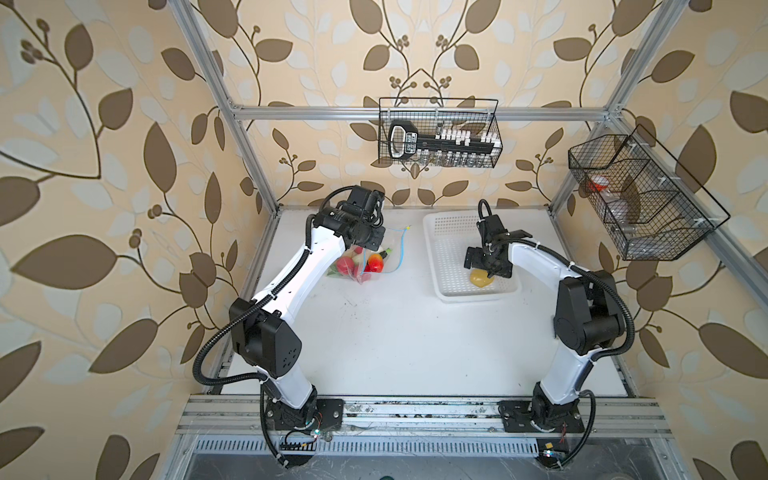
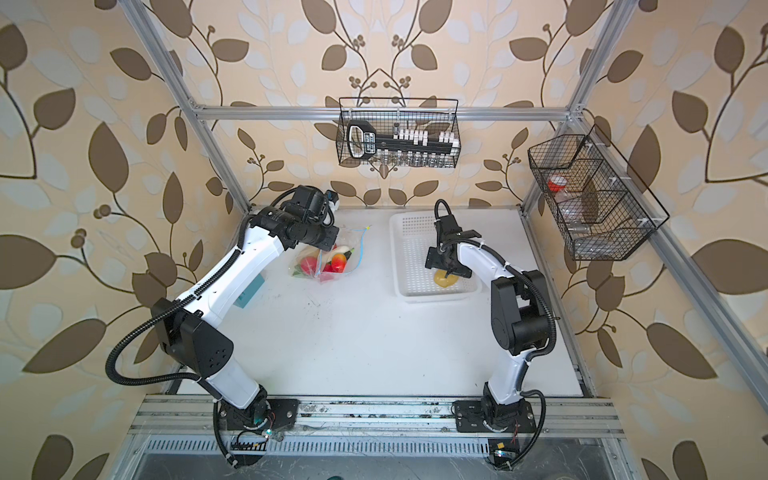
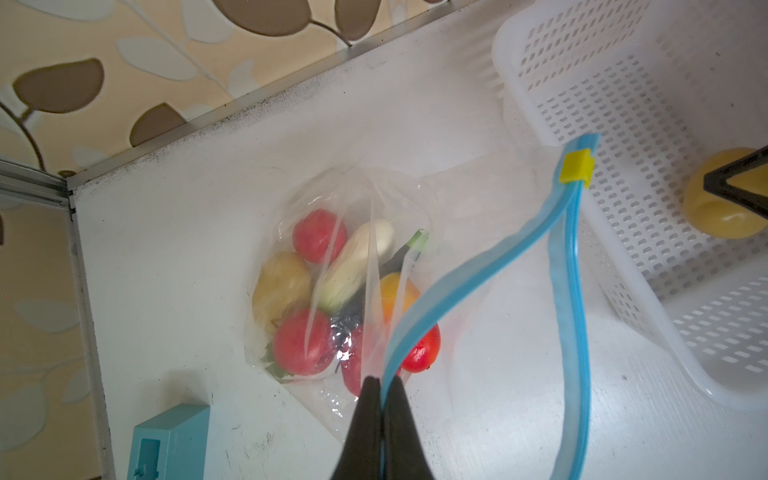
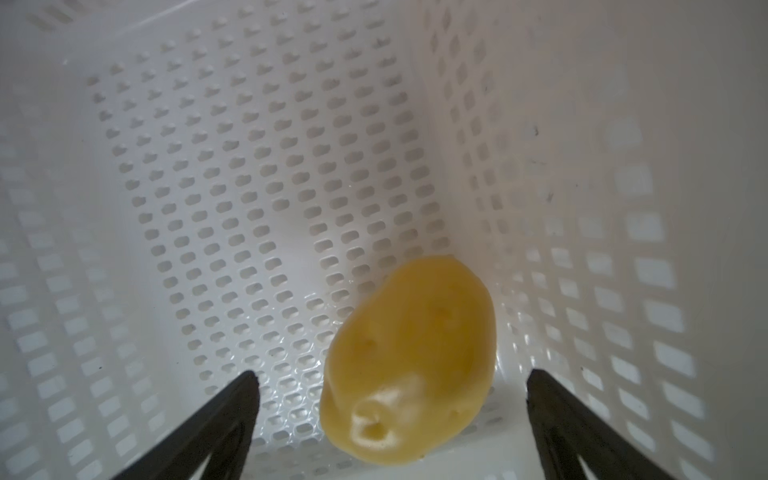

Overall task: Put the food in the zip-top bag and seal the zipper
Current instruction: 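Lift the yellow potato out of the basket with the right gripper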

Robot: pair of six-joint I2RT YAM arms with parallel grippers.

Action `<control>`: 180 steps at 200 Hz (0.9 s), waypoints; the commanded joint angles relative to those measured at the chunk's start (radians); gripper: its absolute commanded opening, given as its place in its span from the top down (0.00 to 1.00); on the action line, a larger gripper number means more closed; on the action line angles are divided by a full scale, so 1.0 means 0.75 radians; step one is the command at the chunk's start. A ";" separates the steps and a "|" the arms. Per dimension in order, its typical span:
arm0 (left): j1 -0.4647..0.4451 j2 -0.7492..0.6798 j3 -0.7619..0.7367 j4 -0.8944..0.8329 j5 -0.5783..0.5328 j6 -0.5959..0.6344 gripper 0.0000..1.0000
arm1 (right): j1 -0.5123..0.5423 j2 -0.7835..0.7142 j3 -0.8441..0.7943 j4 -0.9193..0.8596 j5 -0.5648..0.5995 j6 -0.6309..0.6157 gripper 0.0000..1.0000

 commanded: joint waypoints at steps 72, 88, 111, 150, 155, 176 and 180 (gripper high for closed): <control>-0.007 -0.072 -0.030 0.028 0.004 0.005 1.00 | -0.005 0.085 -0.037 0.113 0.035 0.267 0.00; -0.007 -0.071 -0.031 0.028 0.007 0.005 1.00 | -0.011 0.110 -0.038 0.133 0.020 0.270 0.00; -0.007 -0.070 -0.028 0.028 0.008 0.005 1.00 | -0.005 0.124 -0.053 0.158 0.022 0.286 0.01; -0.007 -0.062 -0.022 0.024 0.007 0.005 1.00 | -0.016 0.153 -0.013 0.147 0.065 0.279 0.08; -0.007 -0.061 -0.020 0.024 0.007 0.005 1.00 | -0.019 0.155 -0.010 0.146 0.067 0.278 0.09; -0.007 -0.058 -0.021 0.024 0.006 0.006 1.00 | -0.027 0.184 0.005 0.144 0.051 0.270 0.14; -0.007 -0.056 -0.021 0.023 0.006 0.006 1.00 | -0.027 0.187 0.003 0.148 0.047 0.268 0.15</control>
